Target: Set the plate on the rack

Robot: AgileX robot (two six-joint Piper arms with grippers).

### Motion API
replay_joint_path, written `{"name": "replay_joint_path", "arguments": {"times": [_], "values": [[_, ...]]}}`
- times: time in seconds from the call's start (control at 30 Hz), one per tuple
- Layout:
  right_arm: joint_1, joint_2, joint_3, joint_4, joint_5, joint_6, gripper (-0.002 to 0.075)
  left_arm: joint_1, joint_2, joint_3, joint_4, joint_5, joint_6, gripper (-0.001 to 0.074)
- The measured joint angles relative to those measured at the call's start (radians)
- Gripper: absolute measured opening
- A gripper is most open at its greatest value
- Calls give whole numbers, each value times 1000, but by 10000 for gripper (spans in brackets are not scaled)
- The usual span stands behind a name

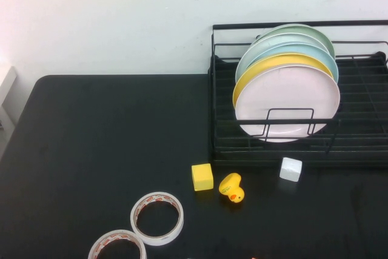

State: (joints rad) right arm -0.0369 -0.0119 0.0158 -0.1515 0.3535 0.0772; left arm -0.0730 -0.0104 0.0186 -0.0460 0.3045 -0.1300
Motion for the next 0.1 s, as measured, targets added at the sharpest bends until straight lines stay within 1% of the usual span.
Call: {"name": "replay_joint_path", "arguments": {"times": [0.1], "values": [[0, 0, 0, 0, 0, 0, -2, 0, 0, 0, 0, 0, 0, -3]]}}
